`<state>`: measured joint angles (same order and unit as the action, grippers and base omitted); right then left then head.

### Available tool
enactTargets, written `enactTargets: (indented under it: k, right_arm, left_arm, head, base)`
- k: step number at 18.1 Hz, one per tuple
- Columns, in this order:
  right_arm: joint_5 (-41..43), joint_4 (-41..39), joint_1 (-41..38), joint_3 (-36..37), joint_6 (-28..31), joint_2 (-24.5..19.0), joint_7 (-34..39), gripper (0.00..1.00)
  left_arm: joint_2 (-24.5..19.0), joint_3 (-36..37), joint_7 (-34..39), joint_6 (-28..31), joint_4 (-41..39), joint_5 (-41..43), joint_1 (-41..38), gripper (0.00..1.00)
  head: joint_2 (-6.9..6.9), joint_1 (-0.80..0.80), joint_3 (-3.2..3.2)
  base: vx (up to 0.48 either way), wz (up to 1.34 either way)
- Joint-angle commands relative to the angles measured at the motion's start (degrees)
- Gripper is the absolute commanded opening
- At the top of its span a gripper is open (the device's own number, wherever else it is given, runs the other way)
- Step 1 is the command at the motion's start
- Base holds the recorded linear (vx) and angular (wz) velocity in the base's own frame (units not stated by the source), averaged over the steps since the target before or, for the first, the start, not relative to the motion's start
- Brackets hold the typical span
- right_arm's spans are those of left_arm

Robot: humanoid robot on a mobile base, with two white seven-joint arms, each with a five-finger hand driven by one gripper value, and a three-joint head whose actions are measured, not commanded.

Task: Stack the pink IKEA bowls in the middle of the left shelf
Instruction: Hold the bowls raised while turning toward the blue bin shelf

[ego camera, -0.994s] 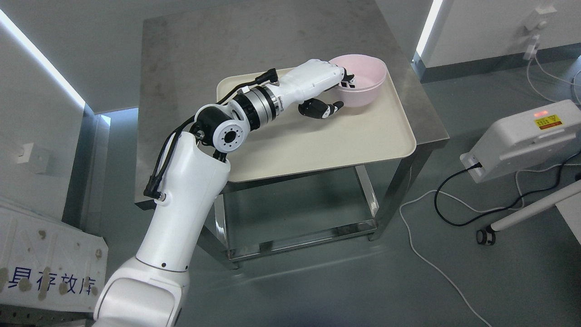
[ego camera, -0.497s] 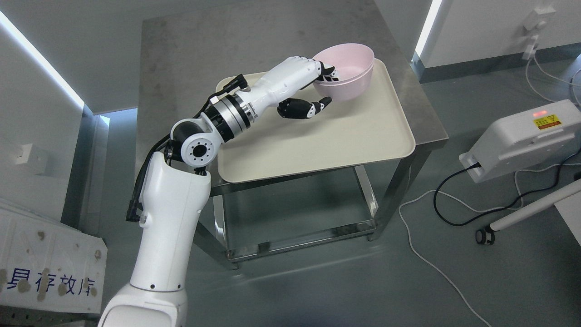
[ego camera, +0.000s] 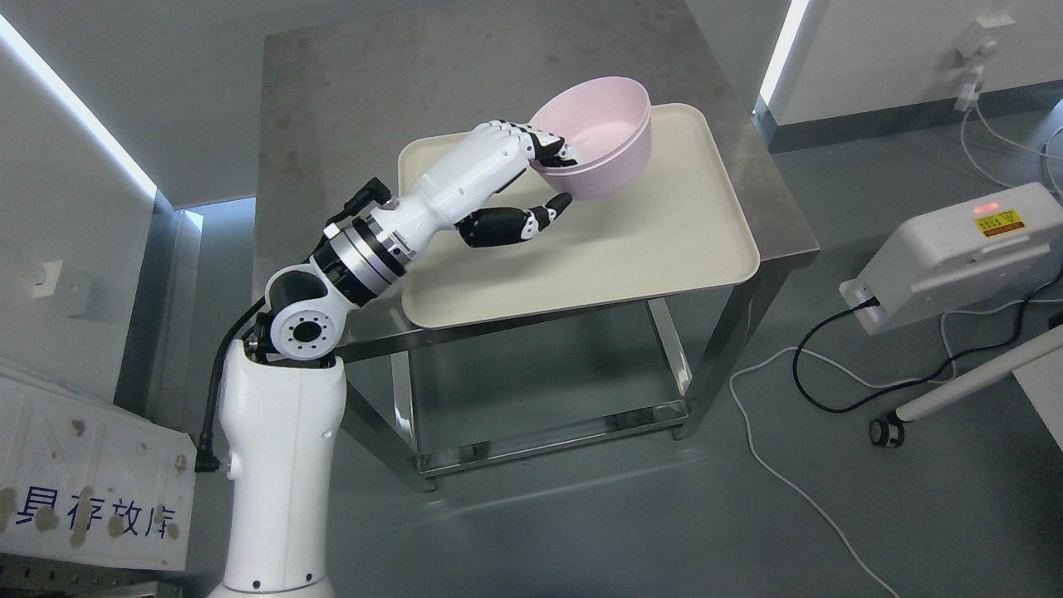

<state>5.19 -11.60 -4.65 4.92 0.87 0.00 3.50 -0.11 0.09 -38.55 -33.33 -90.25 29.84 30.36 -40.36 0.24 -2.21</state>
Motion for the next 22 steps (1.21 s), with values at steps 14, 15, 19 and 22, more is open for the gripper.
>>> enactTargets:
  k: [14, 15, 19, 22]
  right_arm:
    - [0.00, 0.00, -0.01, 0.00, 0.01, 1.00, 0.01, 1.00]
    - [0.00, 0.00, -0.01, 0.00, 0.01, 1.00, 0.01, 1.00]
    - [0.00, 0.00, -0.01, 0.00, 0.01, 1.00, -0.07, 1.00]
    - [0.00, 0.00, -0.01, 0.00, 0.01, 1.00, -0.07, 1.00]
  left_arm:
    - [-0.89, -8.97, -0.38, -1.04, -6.34, -2.68, -2.68, 0.05]
    - [-0.89, -8.88, -0.38, -0.95, -6.34, -2.94, -2.85, 0.05]
    - [-0.89, -7.47, -0.38, -0.60, -5.99, -6.54, -3.03, 0.06]
    - [-0.89, -8.52, -0.56, -0.77, -5.99, -8.73, -4.25, 0.06]
  head:
    - [0.00, 0.00, 0.00]
    - [0.00, 0.00, 0.00]
    - [0.00, 0.00, 0.00]
    - [0.00, 0.00, 0.00]
  base:
    - [-0.142, -0.02]
    - [-0.184, -0.13]
    - [-0.228, -0.09]
    - [-0.280, 0.04]
